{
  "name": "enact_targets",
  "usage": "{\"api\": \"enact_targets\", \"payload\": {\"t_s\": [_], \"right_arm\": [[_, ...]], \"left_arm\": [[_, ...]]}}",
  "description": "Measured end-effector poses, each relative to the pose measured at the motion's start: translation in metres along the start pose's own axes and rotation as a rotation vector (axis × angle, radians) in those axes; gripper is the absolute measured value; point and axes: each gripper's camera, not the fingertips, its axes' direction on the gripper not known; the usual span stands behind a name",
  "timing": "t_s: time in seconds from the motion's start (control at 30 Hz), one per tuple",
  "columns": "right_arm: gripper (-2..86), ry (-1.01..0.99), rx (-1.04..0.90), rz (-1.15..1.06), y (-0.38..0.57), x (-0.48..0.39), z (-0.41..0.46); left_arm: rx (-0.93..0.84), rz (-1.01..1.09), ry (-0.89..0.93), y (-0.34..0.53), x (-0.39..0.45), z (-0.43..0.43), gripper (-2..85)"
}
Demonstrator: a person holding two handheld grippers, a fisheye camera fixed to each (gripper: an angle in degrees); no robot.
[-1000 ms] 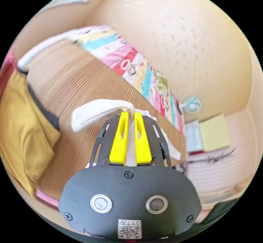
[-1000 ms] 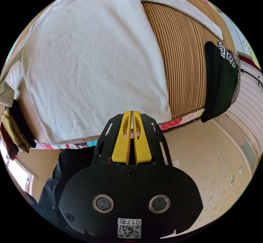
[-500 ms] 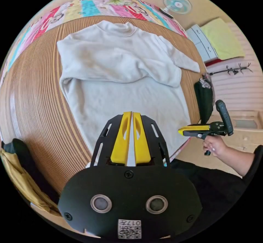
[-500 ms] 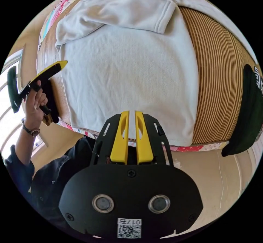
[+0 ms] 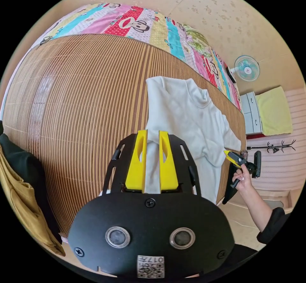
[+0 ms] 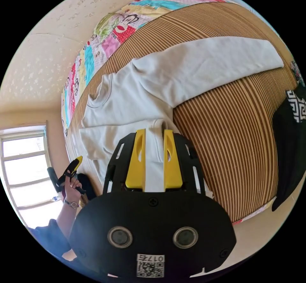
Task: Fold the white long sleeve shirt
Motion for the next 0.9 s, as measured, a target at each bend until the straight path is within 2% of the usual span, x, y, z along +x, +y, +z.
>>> {"api": "enact_targets", "payload": {"t_s": [0.1,0.2,0.33,0.4,0.5,0.63,0.7,0.77,0.8,0.9], "right_arm": [[3.9,0.069,-0.004,-0.021,-0.005,-0.013,-0.006],[3.3,-0.030,0.177,-0.128,-0.003,-0.038,-0.052],[3.0,0.024,0.311,-0.161,-0.026,-0.059,-0.085],[3.0,0.083,0.289,-0.158,-0.045,-0.058,-0.080],[2.9,0.148,0.155,-0.068,-0.068,-0.041,-0.055],[2.8,0.165,0.183,-0.096,-0.063,-0.032,-0.050],[2.8,0.168,0.191,-0.122,-0.059,-0.031,-0.053],[2.8,0.194,0.198,-0.137,-0.054,-0.029,-0.056],[2.8,0.199,0.203,-0.148,-0.050,-0.028,-0.061],[3.0,0.120,0.211,-0.180,-0.040,-0.029,-0.082]], "left_arm": [[0.000,-0.046,0.002,-0.007,-0.012,0.008,5.9],[0.048,-0.069,0.033,-0.002,-0.024,0.000,5.5],[0.117,-0.089,0.055,0.005,-0.041,-0.015,5.6],[0.144,-0.106,0.086,0.003,-0.049,-0.019,6.2],[0.154,-0.118,0.131,-0.015,-0.059,-0.015,8.0],[0.165,-0.100,0.171,-0.054,-0.059,-0.001,10.2],[0.155,-0.079,0.151,-0.070,-0.055,0.005,9.5],[0.124,0.003,0.110,-0.084,-0.052,0.008,5.0],[0.126,0.026,0.129,-0.086,-0.056,0.006,4.4],[0.160,0.012,0.406,-0.097,-0.109,-0.021,3.4]]}}
